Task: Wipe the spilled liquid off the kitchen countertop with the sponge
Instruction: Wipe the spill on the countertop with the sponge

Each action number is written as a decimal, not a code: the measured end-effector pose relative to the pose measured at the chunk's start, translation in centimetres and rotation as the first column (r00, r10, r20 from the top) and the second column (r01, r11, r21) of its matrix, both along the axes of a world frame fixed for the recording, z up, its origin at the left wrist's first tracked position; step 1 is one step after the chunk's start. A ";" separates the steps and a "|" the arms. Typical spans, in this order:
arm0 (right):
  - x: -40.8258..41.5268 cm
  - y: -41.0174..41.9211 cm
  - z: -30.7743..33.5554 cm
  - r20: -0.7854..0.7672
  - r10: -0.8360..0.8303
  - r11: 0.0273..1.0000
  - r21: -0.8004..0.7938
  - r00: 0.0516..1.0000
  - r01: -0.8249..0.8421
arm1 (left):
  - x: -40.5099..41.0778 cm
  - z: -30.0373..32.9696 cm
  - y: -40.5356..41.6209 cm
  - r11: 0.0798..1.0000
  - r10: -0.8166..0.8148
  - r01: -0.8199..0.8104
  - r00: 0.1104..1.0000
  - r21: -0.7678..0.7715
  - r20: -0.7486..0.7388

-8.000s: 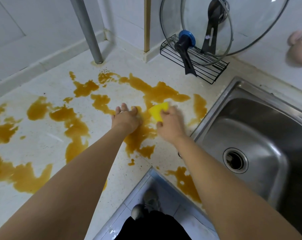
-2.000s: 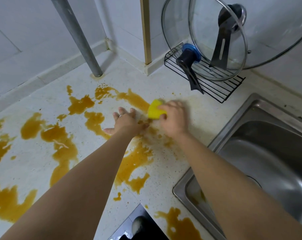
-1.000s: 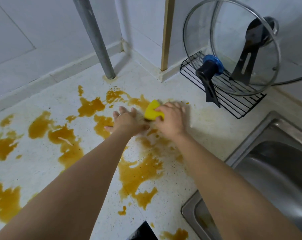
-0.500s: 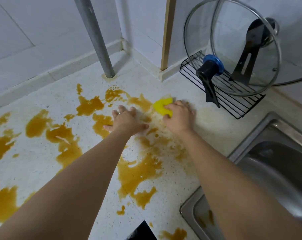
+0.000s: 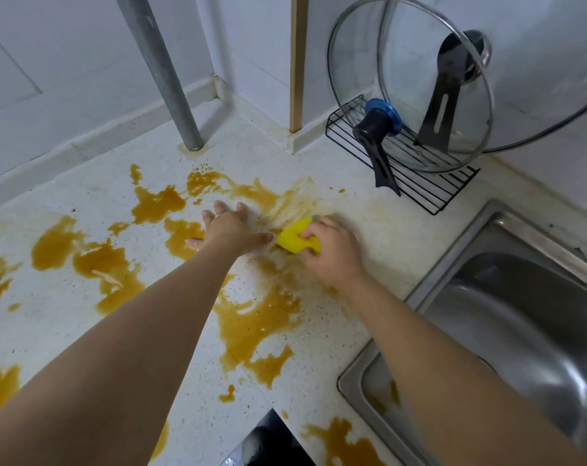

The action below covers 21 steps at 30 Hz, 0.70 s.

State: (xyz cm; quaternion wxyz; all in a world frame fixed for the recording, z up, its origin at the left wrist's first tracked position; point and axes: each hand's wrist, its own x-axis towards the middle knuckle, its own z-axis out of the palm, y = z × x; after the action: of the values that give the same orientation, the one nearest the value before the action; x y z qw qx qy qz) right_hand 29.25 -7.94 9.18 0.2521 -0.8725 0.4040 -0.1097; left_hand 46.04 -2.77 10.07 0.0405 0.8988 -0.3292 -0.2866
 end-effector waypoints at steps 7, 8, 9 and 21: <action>-2.3 0.5 0.0 -0.053 -0.099 0.995 -0.008 0.994 0.098 | 0.0 0.1 1.0 0.998 -0.055 0.055 0.998 -0.013 0.021; -1.7 2.1 -0.2 -0.031 -0.014 1.000 0.024 0.999 0.014 | -0.1 0.0 1.4 0.997 -0.070 0.071 0.997 -0.015 0.034; -1.5 3.4 -0.3 -0.012 0.043 0.998 0.044 0.999 -0.043 | -0.3 -0.1 1.9 0.996 -0.086 0.087 0.995 -0.016 0.048; -2.7 6.8 0.6 -0.076 -0.050 0.998 0.025 0.996 0.052 | -2.0 -0.9 4.3 0.992 -0.123 0.123 0.992 -0.028 0.030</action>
State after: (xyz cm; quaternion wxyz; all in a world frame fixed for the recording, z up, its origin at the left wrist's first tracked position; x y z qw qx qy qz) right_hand 26.58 -1.19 9.76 0.2457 -0.8620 0.4366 -0.0777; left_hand 44.02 1.53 9.17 0.0316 0.8801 -0.3888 -0.2708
